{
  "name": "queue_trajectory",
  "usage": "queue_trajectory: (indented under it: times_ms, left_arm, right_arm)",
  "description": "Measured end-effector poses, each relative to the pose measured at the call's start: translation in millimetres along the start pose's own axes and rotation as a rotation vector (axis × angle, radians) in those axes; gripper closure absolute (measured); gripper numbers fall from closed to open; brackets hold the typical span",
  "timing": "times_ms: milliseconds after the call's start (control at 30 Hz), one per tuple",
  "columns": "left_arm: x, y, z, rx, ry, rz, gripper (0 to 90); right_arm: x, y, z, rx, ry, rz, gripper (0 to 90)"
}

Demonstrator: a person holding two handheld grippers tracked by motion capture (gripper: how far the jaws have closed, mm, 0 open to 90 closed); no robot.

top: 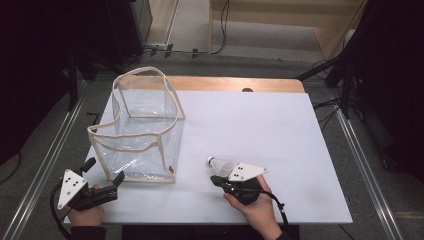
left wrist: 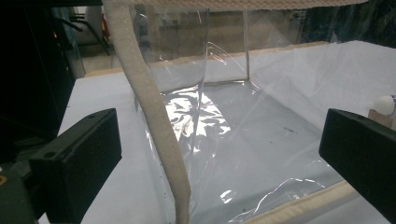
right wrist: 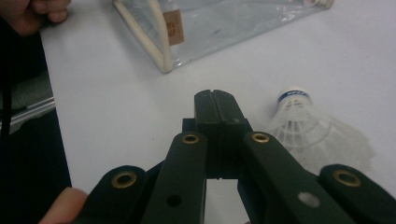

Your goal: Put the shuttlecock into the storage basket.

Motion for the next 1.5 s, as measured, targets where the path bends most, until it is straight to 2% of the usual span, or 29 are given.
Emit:
queue_trajectory:
  times_ms: [167,200,467,500,633,900,1033,1300,1500]
  left_arm:
    - [-0.1,0.1,0.1,0.001,-0.002,0.001,0.0]
    - [-0.1,0.1,0.1,0.001,-0.001,0.001,0.0]
    - [-0.1,0.1,0.2,0.001,-0.003,-0.001,0.0]
    - [-0.1,0.1,0.3,0.001,-0.003,-0.002,0.0]
    - [0.0,0.1,0.2,0.001,-0.003,-0.002,0.0]
    - [-0.3,0.3,0.4,0.003,-0.007,0.000,0.0]
    - [-0.4,0.3,0.5,0.003,-0.006,0.001,0.0]
    - [-0.1,0.3,0.3,0.002,-0.007,0.000,0.0]
    - [-0.3,0.2,0.4,0.002,-0.007,0.001,0.0]
  right_arm:
    - [-1.6,-11.0,-11.4,-0.068,-0.022,0.013,87.3]
    - [-1.3,-16.4,-16.0,-0.100,-0.034,0.016,87.3]
    - [-5.4,-25.6,-24.7,-0.148,-0.034,0.014,87.3]
    - [-4.8,-28.3,-25.7,-0.166,-0.050,0.026,87.3]
    - [-1.8,-33.9,-26.3,-0.188,-0.070,0.023,87.3]
    - [5.2,-36.4,-23.5,-0.198,-0.096,0.012,87.3]
    - [13.2,-37.3,-19.5,-0.188,-0.113,-0.012,87.3]
    - [16.8,-30.9,-17.6,-0.168,-0.116,-0.012,87.3]
    - [27.2,-29.4,-14.1,-0.161,-0.139,-0.023,87.3]
Point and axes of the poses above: each handheld gripper's, and its own axes: z roughly backward along the jaws, y roughly out of its top, x roughly to its right, the point moved 9 cm from there along -z, roughly forward along the jaws
